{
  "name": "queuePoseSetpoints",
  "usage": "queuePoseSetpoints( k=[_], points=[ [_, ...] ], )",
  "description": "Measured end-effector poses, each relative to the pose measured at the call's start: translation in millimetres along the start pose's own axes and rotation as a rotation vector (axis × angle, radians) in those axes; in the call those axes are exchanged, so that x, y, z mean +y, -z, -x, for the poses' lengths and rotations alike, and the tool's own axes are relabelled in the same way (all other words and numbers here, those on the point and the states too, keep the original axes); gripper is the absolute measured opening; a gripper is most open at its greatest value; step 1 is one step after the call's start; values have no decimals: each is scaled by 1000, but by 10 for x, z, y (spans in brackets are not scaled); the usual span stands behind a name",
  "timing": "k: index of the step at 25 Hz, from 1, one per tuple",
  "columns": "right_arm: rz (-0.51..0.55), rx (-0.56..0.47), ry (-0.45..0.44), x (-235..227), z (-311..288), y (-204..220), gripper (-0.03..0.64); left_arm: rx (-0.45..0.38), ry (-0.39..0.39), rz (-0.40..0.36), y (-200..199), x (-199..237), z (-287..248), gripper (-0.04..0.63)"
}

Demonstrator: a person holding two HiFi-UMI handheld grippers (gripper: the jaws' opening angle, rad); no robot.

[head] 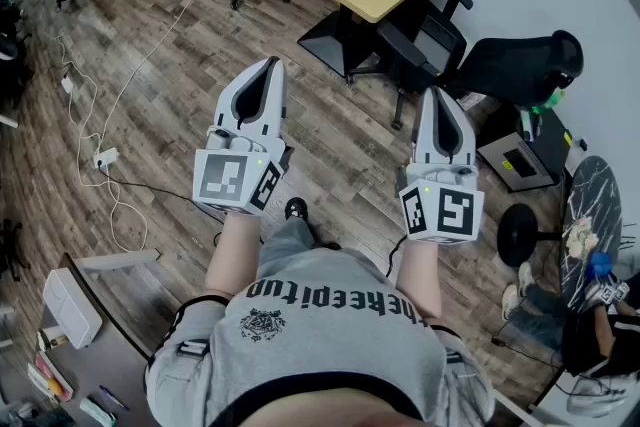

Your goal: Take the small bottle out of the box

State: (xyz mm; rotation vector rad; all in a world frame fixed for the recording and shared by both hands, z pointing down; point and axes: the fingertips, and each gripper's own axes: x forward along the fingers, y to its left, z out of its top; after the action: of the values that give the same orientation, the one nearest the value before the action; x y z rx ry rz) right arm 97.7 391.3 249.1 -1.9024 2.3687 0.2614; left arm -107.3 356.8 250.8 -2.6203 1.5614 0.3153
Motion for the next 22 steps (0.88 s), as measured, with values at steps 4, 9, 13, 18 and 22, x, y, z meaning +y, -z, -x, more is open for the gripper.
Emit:
queuePoseSetpoints(
  k=[4, 9, 13, 18, 22],
  points=[
    [-2, 1, 0, -12, 104, -15, 1, -4, 2, 5, -17, -82, 62, 3],
    [2, 1, 3, -17, 113, -20, 1, -6, 9, 10, -7, -105, 55, 3],
    [8, -1, 8, -3, 32, -19, 2, -16, 11, 19, -5, -43, -6, 3],
    [3, -26, 10, 40, -168, -41, 2, -43, 24, -9, -41, 99, -153, 3],
    [-6, -37, 23, 64, -391, -39, 2, -49, 35, -7, -52, 268, -322, 3]
  ],
)
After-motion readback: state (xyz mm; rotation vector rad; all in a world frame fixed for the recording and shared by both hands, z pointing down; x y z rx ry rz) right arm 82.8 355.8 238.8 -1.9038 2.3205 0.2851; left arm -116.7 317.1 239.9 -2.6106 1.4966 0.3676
